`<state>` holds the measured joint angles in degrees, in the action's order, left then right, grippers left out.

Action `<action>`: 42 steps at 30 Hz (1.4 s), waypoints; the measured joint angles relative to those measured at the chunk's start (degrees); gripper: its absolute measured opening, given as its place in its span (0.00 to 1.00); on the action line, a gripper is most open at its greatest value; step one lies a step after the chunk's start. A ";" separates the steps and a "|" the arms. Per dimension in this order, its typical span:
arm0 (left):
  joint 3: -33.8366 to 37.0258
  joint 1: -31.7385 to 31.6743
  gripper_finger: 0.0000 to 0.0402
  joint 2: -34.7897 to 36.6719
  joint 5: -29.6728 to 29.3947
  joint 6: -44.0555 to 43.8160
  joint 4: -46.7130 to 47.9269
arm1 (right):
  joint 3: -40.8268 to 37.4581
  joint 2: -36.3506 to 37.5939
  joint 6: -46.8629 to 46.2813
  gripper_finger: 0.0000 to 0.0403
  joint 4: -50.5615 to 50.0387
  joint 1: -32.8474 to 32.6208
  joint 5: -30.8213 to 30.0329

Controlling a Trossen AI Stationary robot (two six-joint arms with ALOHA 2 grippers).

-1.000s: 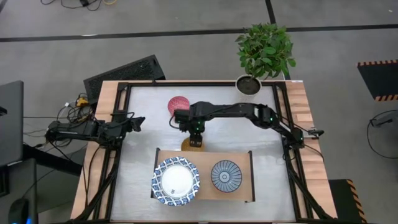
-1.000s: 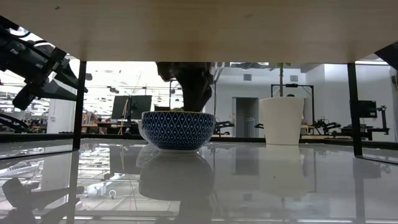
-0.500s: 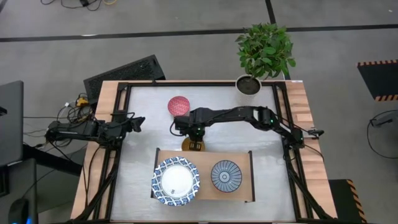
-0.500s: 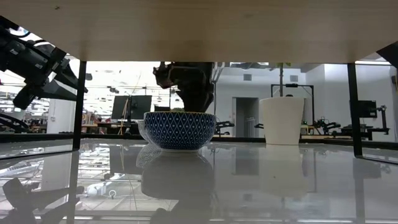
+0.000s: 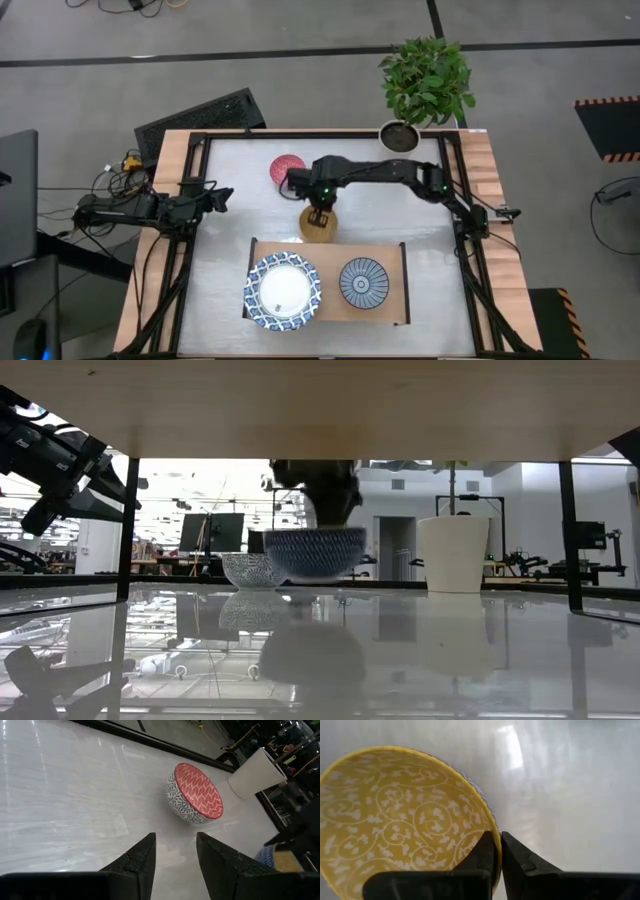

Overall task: Place and stack bowls onto a shelf
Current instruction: Stack the yellow patterned bowl on top of the blue patterned bowl on the shelf

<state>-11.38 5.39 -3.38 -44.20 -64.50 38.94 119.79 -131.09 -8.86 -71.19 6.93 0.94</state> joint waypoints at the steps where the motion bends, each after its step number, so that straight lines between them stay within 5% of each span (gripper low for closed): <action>1: 0.00 0.00 0.32 0.00 -0.01 -0.01 0.00 | 0.00 0.95 -0.31 0.09 -1.14 0.53 0.03; 21: 0.00 0.01 0.32 0.00 0.41 0.34 -0.07 | 0.13 29.78 -17.58 0.09 -12.15 8.83 1.00; 30: 0.02 0.01 0.32 0.00 0.88 0.38 -0.07 | 0.13 40.66 -30.01 0.09 -13.36 -3.61 4.24; 42: 0.02 0.01 0.32 0.00 4.88 3.83 -0.01 | 0.13 36.59 -39.63 0.09 -12.34 -22.88 3.72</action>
<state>-11.35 5.40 -3.38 -39.32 -60.66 38.93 119.92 -94.51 -48.49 -83.53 -15.94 4.66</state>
